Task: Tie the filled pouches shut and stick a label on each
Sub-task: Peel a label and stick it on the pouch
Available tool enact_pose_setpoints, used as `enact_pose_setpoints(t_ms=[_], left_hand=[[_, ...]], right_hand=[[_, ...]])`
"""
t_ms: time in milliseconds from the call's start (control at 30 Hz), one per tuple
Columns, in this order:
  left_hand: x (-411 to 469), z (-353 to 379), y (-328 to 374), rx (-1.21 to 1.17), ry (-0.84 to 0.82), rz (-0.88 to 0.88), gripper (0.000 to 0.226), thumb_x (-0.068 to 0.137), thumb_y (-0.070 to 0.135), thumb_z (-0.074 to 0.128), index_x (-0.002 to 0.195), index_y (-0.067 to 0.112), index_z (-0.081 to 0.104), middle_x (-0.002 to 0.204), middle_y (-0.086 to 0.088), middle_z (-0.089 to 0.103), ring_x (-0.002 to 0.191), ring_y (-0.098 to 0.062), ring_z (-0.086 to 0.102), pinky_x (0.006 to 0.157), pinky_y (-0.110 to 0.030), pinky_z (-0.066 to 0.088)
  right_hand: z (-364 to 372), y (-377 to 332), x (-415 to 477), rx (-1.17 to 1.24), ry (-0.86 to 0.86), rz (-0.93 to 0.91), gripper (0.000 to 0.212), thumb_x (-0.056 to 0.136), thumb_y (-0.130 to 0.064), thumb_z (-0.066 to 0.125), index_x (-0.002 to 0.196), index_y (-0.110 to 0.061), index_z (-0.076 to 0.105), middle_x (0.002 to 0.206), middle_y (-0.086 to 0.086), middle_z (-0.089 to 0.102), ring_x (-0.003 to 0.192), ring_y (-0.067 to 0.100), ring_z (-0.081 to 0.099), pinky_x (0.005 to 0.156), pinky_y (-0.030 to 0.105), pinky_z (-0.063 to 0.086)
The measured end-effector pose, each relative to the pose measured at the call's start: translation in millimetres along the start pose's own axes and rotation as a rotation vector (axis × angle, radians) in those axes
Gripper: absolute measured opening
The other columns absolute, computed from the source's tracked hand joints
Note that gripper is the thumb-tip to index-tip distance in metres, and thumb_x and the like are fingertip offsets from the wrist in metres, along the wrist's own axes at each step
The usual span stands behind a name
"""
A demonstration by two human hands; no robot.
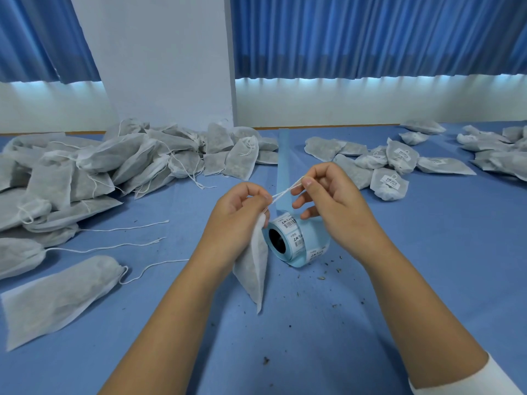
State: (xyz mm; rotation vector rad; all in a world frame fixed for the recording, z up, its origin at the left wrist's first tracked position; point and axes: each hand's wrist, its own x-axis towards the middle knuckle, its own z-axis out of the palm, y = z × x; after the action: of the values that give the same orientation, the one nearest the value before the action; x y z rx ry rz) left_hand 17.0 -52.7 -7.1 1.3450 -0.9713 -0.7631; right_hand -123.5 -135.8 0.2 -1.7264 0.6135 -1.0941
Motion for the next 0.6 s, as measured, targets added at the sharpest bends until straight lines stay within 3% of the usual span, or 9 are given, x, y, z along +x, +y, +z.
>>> enact_pose_setpoints(t_ms=[100,267,367,467,600], left_hand=[[1,-1,-1,0.005,0.053,0.002,0.031,0.095,0.018,0.057,0.069,0.035,0.061,0.052,0.007,0.049,0.047,-0.009,0.044,0.052,-0.021,0.039],[1,4,-5,0.117,0.066,0.094,0.025,0.099,0.027,0.055,0.077,0.039,0.056,0.053,-0.002,0.04,0.055,-0.02,0.036,0.056,-0.032,0.032],[-1,10,-6,0.185,0.023,0.143,0.023,0.1,0.027,0.053,0.079,0.037,0.053,0.057,-0.009,0.034,0.054,-0.021,0.031,0.05,-0.03,0.027],[-3,15,-8,0.213,0.003,0.185,0.025,0.101,0.026,0.052,0.079,0.037,0.051,0.05,-0.002,0.03,0.047,-0.019,0.028,0.044,-0.027,0.026],[-1,18,-8,0.229,-0.027,0.202,0.025,0.102,0.027,0.051,0.079,0.037,0.051,0.047,0.003,0.029,0.043,-0.015,0.026,0.041,-0.023,0.024]], right_hand=[[1,0,0,0.014,-0.024,0.008,0.014,0.101,-0.007,0.044,0.09,-0.014,0.049,0.083,0.002,0.065,0.071,0.012,0.062,0.06,0.023,0.051],[4,3,0,-0.007,0.018,0.008,0.015,0.102,-0.009,0.044,0.09,-0.017,0.049,0.081,-0.002,0.066,0.07,0.013,0.062,0.059,0.023,0.05],[4,5,1,-0.082,0.09,-0.018,0.014,0.102,-0.012,0.044,0.09,-0.019,0.048,0.08,-0.006,0.065,0.071,0.014,0.063,0.06,0.027,0.051],[4,9,1,-0.236,0.167,-0.053,0.01,0.102,-0.017,0.044,0.093,-0.018,0.048,0.083,-0.008,0.064,0.071,0.01,0.064,0.065,0.034,0.053],[5,14,1,-0.39,0.272,-0.126,0.01,0.102,-0.019,0.041,0.093,-0.022,0.044,0.081,-0.013,0.06,0.068,0.0,0.061,0.06,0.016,0.043]])
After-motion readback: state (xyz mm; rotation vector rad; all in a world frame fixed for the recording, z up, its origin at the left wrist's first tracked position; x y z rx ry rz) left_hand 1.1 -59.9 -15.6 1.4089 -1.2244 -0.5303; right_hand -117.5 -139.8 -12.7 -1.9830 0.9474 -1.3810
